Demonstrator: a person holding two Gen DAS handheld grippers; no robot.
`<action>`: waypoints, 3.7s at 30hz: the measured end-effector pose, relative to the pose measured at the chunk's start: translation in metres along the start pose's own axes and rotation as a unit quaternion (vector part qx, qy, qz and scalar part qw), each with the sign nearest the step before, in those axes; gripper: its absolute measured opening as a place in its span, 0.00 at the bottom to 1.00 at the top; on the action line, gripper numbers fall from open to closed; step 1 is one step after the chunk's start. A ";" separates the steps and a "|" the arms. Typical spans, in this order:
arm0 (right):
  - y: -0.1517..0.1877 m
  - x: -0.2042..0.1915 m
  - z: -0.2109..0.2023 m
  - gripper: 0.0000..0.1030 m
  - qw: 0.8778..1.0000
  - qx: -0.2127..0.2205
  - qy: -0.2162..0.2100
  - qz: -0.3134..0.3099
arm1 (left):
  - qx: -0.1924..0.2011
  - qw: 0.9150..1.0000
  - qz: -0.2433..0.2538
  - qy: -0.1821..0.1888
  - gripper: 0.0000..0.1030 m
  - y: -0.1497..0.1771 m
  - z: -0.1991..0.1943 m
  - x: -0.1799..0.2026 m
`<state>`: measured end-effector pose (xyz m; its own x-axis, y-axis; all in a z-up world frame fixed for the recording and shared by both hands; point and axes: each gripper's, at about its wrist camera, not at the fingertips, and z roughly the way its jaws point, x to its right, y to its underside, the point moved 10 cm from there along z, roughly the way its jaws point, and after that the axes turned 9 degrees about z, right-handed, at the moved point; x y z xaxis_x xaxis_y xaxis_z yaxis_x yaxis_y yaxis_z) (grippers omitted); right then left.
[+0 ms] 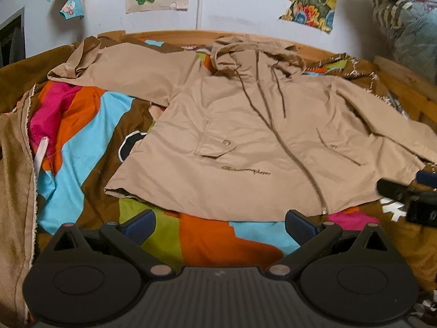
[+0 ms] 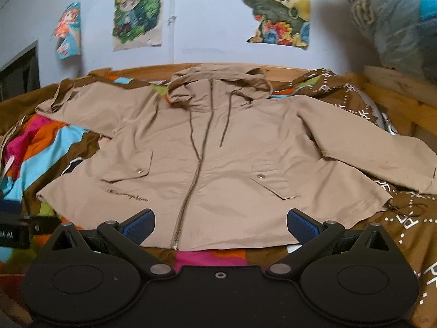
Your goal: Fold large clothes
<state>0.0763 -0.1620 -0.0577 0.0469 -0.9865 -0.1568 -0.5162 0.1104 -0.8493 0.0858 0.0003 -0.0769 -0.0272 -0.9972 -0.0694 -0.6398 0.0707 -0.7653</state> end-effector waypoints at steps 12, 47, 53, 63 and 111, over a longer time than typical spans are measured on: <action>-0.011 0.031 0.016 0.99 0.999 -0.007 -0.008 0.051 | -0.068 0.998 -0.010 -0.006 0.99 0.003 0.023 -0.004; -0.085 0.316 0.056 0.06 0.804 0.156 0.319 0.478 | -0.078 0.989 0.021 0.125 0.99 -0.149 0.143 0.082; -0.180 0.228 0.053 0.04 0.891 0.277 0.278 0.230 | -0.043 0.990 -0.017 0.132 0.99 -0.179 0.124 0.033; -0.171 -0.050 0.159 0.02 0.935 0.220 -0.014 -0.277 | 0.059 0.972 -0.130 0.185 0.99 -0.228 0.100 -0.058; -0.156 0.148 0.294 0.13 0.994 -0.036 0.028 0.095 | 0.012 0.990 -0.138 0.011 0.00 -0.123 0.188 -0.107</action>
<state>0.4147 -0.2899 -0.0966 -0.1033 -0.9543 -0.2804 -0.5713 0.2877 -0.7687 0.3119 0.1024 -0.0959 0.1298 -0.9789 0.1580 -0.6073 -0.2044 -0.7678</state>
